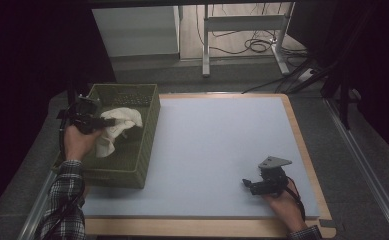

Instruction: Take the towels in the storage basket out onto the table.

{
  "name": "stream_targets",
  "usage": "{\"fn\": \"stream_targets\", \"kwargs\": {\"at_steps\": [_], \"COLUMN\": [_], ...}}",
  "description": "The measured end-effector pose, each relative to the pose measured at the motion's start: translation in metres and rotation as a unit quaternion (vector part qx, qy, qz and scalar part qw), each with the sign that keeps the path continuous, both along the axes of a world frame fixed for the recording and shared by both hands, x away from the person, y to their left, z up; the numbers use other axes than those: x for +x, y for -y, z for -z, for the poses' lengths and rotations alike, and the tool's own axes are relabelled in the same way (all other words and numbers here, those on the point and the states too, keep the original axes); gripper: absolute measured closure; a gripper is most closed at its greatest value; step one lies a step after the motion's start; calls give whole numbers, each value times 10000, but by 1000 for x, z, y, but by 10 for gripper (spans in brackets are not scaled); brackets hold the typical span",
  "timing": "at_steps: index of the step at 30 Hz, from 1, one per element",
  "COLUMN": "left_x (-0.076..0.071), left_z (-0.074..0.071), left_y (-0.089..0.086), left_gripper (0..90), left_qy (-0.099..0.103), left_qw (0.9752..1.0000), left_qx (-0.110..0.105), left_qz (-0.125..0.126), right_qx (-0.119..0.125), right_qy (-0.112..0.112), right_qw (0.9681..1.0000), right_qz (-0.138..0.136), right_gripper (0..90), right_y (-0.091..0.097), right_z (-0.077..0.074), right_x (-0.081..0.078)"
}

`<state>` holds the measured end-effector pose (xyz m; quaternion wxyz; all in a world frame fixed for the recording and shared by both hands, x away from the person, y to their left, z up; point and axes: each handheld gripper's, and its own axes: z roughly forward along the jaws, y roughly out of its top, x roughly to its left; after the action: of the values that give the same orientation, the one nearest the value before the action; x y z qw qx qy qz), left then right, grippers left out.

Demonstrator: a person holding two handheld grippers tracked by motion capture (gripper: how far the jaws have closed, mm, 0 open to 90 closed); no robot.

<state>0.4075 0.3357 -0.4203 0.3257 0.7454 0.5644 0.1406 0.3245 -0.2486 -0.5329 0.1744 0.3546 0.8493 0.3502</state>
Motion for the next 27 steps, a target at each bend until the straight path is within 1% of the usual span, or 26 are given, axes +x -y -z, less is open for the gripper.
{"fn": "stream_targets", "kwargs": {"at_steps": [3,7,8,16,19,20,21,24,27], "left_x": [-5,-12,-12,-23,-27,-30,-30,-33,-35], "left_z": [-8,-21,-21,-42,-50,-55,-55,-62,-66], "left_y": [-1,1,1,7,10,12,12,16,20], "left_gripper": [744,743,741,737,734,733,733,732,731], "left_qy": [210,462,462,773,855,905,905,974,1033], "left_qw": [9997,9987,9987,9966,9958,9954,9954,9945,9934], "left_qx": [-134,-206,-206,-264,-303,-278,-278,-336,-419], "left_qz": [-10,21,21,57,116,148,148,212,276], "right_qx": [-1,-2,-2,-2,-2,-3,-3,-4,-3], "right_qy": [-1,0,0,0,1,0,0,0,-1], "right_qw": [10000,10000,10000,10000,10000,10000,10000,10000,10000], "right_qz": [0,0,0,1,1,1,1,0,2], "right_gripper": [120,120,120,120,120,119,119,119,119], "right_y": [0,0,0,0,0,0,0,0,0], "right_z": [0,0,0,0,0,0,0,0,0], "right_x": [0,0,0,0,0,0,0,0,0]}}
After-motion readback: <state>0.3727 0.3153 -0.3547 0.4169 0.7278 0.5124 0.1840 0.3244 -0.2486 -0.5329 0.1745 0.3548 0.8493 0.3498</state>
